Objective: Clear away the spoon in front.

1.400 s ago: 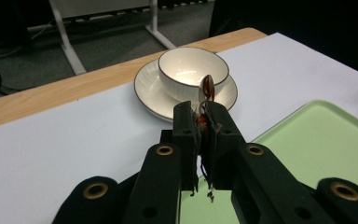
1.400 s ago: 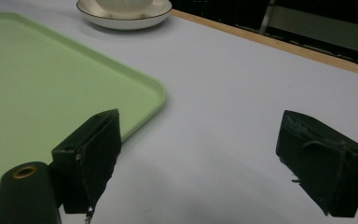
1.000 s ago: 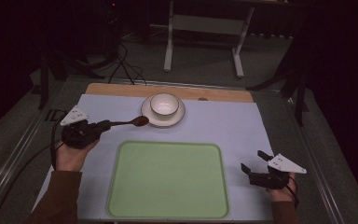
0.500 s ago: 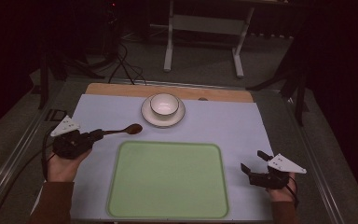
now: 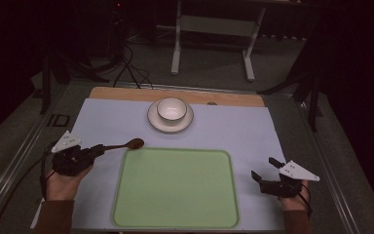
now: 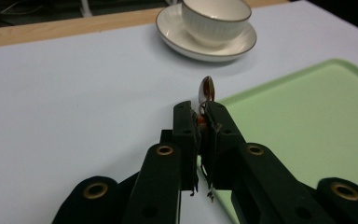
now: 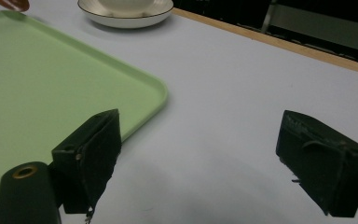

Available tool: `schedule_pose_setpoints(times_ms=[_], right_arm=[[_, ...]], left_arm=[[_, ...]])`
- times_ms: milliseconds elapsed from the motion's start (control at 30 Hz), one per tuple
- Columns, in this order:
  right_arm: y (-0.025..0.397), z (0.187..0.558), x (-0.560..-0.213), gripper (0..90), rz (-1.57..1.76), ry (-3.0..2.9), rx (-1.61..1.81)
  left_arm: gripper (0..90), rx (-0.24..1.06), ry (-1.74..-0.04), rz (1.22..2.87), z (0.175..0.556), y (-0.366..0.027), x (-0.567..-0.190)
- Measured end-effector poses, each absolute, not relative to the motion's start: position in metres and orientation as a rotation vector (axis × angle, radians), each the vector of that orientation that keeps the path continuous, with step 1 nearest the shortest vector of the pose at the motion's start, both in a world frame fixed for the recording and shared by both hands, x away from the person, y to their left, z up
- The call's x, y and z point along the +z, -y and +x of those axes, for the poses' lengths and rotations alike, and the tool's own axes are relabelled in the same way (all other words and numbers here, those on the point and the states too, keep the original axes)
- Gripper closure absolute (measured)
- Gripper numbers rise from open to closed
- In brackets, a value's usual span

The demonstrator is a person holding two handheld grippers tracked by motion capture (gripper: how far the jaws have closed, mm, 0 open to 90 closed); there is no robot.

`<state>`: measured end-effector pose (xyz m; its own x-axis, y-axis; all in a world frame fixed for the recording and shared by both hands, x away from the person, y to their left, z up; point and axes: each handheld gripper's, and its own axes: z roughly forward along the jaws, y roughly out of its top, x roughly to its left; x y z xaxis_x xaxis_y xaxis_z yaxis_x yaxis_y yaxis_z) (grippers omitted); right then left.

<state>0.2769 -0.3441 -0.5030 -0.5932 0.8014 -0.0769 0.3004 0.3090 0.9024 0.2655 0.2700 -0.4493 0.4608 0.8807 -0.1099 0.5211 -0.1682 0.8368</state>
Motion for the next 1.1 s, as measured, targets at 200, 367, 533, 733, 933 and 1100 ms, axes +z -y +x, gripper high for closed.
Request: schedule_pose_setpoints(times_ms=[200,367,533,733,933,1100], right_arm=[[0.344,0.277,-0.503,13.8,0.978,-2.055,1.249],[0.344,0.277,-0.503,13.8,0.979,-2.055,1.249],[0.344,0.277,-0.504,13.8,0.977,-2.058,1.248],[0.344,0.278,-0.503,13.8,0.978,-2.057,1.249],[0.344,0.277,-0.503,13.8,0.977,-2.06,1.249],[0.345,0.277,-0.503,13.8,0.979,-2.059,1.247]], left_arm=[[83.7,0.505,-1.215,1.844,0.262,-0.271,-0.454],[83.7,0.498,-1.235,1.867,0.256,-0.271,-0.453],[83.5,0.51,-1.264,1.835,0.26,-0.272,-0.452],[82.1,0.544,-1.261,1.745,0.279,-0.268,-0.445],[82.0,0.598,-1.228,1.668,0.305,-0.255,-0.437],[82.1,0.649,-1.237,1.64,0.329,-0.241,-0.435]])
